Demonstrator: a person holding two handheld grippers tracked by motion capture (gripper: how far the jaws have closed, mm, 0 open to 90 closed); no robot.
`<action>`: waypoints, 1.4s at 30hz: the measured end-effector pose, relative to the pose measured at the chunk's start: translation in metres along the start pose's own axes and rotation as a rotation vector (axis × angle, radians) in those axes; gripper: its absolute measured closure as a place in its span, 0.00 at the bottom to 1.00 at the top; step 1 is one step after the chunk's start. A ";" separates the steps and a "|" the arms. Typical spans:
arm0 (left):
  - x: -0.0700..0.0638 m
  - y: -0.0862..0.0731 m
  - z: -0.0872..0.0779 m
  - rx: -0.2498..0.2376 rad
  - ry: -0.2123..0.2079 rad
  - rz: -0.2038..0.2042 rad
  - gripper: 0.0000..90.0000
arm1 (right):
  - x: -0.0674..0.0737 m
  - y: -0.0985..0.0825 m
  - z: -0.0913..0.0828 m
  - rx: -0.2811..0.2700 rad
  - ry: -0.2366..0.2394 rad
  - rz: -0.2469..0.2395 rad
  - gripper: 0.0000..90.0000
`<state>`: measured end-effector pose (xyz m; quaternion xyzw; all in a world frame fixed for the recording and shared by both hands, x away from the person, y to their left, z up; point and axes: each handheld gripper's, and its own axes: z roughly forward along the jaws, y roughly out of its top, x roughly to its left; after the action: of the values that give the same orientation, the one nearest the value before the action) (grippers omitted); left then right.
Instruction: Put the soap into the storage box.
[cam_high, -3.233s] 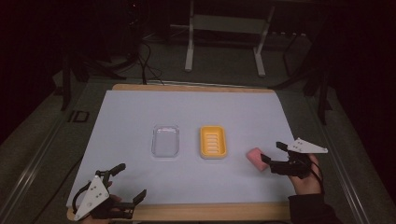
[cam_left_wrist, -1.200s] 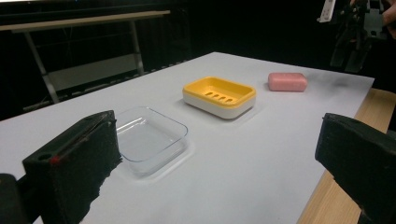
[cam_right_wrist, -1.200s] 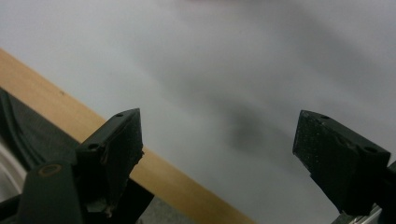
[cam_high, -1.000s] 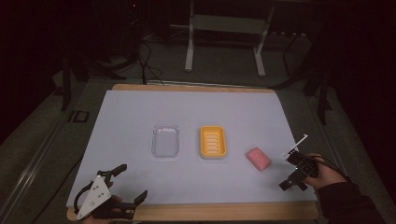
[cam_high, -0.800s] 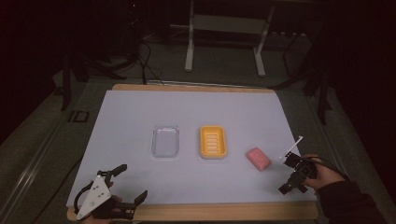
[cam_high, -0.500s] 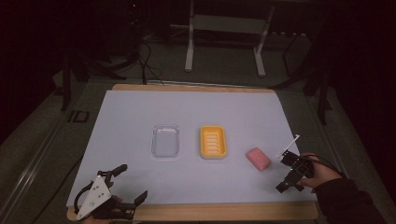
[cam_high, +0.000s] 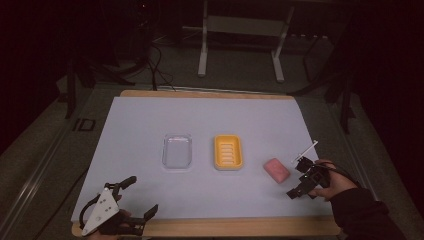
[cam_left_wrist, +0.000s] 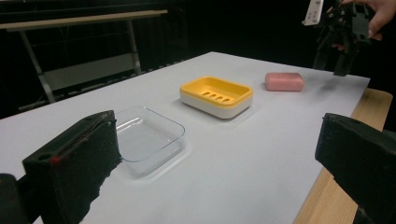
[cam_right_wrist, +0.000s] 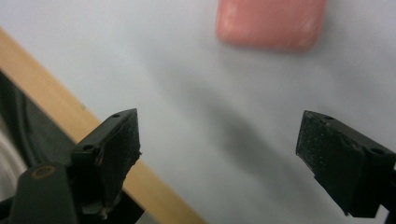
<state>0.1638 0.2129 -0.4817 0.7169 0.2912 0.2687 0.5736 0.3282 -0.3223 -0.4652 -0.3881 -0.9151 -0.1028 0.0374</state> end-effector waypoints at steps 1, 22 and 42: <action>0.000 0.000 0.000 -0.001 0.000 -0.001 0.00 | 0.000 0.001 0.000 -0.015 -0.003 0.004 0.15; 0.000 0.000 0.000 0.002 -0.001 0.003 0.00 | -0.007 0.029 0.005 -0.175 -0.037 -0.031 0.16; -0.001 0.000 0.000 0.004 0.001 0.006 0.00 | -0.019 0.045 0.025 -0.229 -0.040 -0.001 0.17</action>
<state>0.1636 0.2123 -0.4820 0.7189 0.2898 0.2704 0.5710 0.3741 -0.2992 -0.4853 -0.3915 -0.8981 -0.1987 -0.0256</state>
